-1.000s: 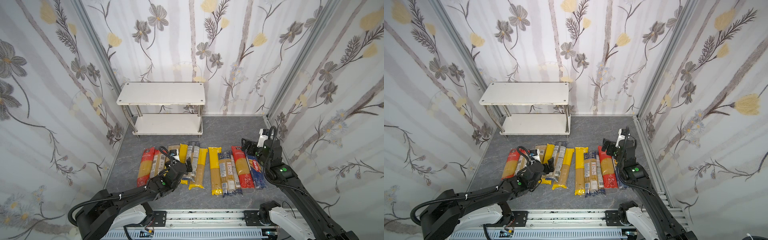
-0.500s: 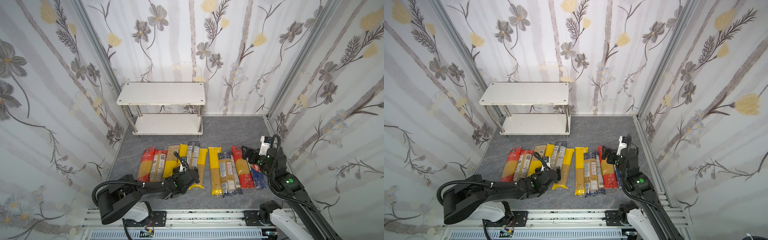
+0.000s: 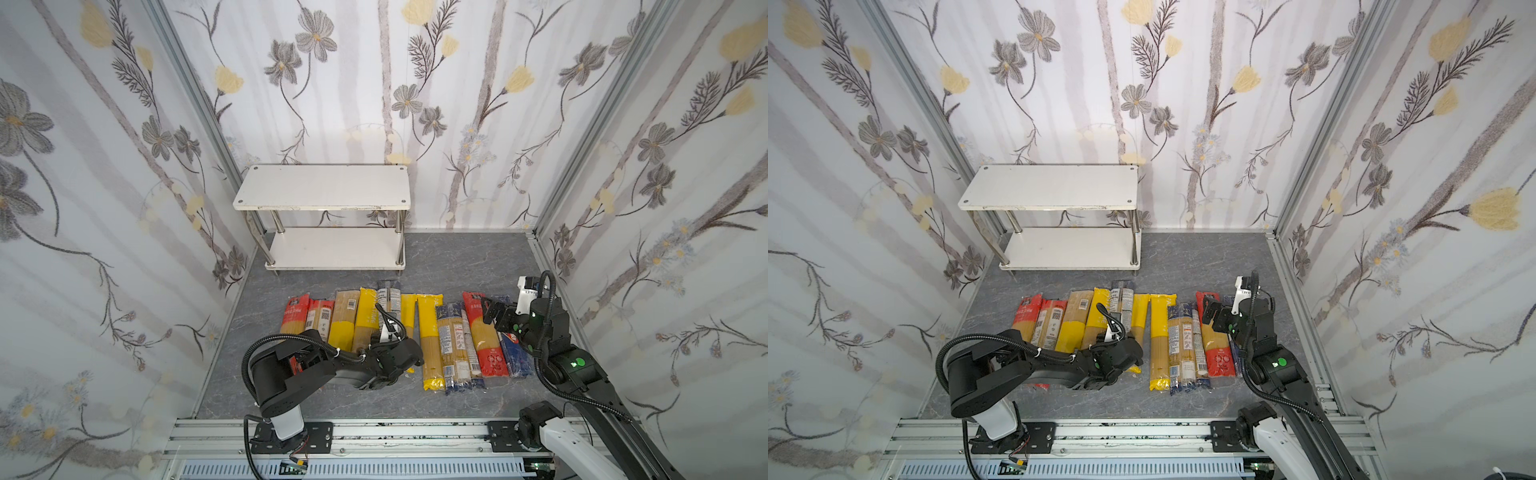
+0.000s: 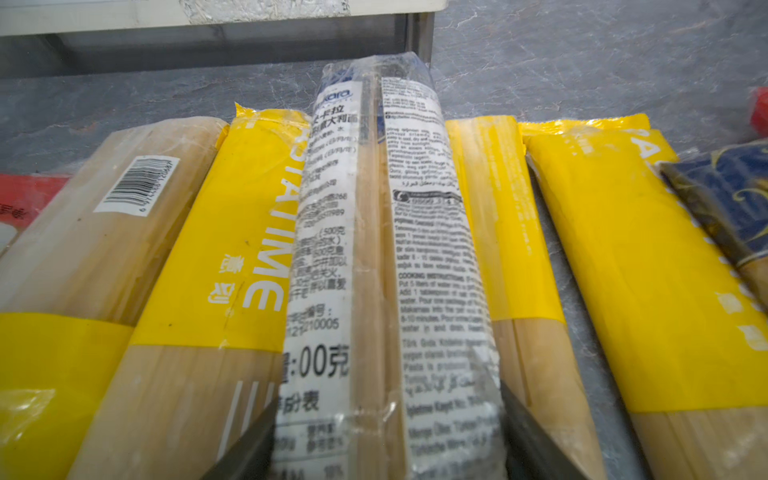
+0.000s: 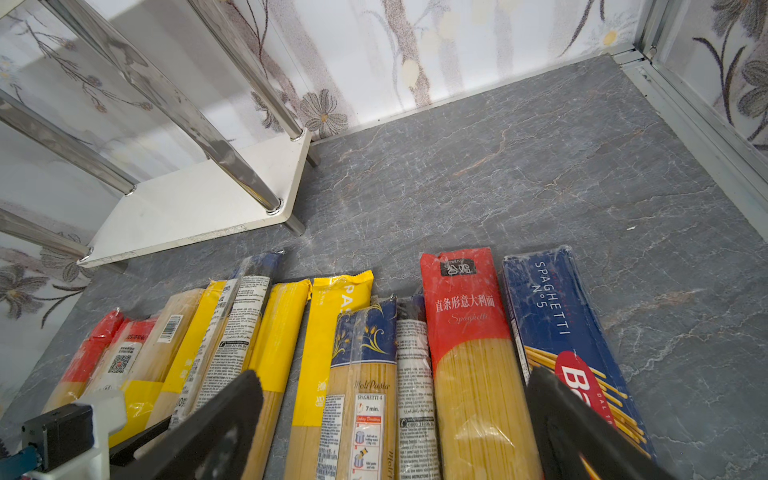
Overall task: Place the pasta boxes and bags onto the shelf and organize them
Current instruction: 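Close the left gripper on the clear-wrapped spaghetti pack, then lift the clear pack and carry it to the top shelf corner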
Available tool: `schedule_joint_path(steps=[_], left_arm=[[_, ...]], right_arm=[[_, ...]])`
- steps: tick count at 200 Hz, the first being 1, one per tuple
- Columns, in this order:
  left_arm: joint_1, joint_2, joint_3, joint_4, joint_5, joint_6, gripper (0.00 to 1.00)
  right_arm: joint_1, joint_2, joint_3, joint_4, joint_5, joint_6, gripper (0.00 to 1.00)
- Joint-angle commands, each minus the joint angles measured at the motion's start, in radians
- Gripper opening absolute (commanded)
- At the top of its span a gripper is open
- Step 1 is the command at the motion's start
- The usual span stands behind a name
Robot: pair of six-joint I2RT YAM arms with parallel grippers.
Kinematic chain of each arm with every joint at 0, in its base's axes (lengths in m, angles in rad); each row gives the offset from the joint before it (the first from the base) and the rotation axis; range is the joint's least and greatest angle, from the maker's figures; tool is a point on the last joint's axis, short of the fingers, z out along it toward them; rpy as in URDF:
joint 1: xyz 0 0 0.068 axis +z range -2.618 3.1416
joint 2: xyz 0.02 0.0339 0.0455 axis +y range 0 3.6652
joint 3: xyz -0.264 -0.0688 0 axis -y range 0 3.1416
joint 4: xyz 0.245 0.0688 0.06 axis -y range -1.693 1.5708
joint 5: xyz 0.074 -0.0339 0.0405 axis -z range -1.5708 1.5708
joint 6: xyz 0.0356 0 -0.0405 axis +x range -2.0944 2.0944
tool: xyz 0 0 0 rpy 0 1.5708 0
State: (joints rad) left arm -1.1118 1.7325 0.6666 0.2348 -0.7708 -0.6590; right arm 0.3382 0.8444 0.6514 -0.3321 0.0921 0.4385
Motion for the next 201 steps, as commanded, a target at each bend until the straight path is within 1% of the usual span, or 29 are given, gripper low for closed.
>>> schedule_joint_path(steps=[1,17,29,37,42,51,114,156,164,181,201], left_arm=[[-0.002,0.014,0.015,-0.160,0.047,-0.005,0.47],[-0.002,0.000,0.025,-0.192,0.042,-0.001,0.36],[-0.001,-0.019,0.031,-0.213,0.038,0.004,0.25],[-0.001,-0.034,0.034,-0.223,0.038,0.014,0.16],[-0.002,-0.045,0.036,-0.227,0.041,0.024,0.09],[-0.002,-0.060,0.042,-0.235,0.044,0.042,0.00],[-0.003,-0.241,0.038,-0.258,0.073,0.116,0.00],[-0.002,-0.440,-0.009,-0.256,0.090,0.150,0.00],[-0.002,-0.470,-0.018,-0.256,0.103,0.166,0.00],[-0.001,-0.579,-0.034,-0.260,0.122,0.205,0.00],[-0.002,-0.675,-0.026,-0.285,0.133,0.242,0.00]], right_arm=[[0.002,0.002,0.000,0.016,-0.008,-0.006,1.00],[0.002,0.004,0.002,0.019,-0.011,-0.008,1.00],[0.002,0.007,0.002,0.020,-0.015,-0.007,1.00],[0.002,0.007,0.001,0.022,-0.019,-0.007,1.00],[0.002,0.007,0.001,0.023,-0.021,-0.008,1.00],[0.002,0.007,0.000,0.026,-0.027,-0.008,1.00],[0.002,0.007,-0.002,0.045,-0.049,-0.003,1.00],[0.002,0.016,0.009,0.051,-0.061,0.005,1.00],[0.002,0.016,0.013,0.050,-0.065,0.005,1.00],[0.004,0.016,0.029,0.043,-0.071,0.006,1.00],[0.005,0.016,0.052,0.030,-0.078,0.003,1.00]])
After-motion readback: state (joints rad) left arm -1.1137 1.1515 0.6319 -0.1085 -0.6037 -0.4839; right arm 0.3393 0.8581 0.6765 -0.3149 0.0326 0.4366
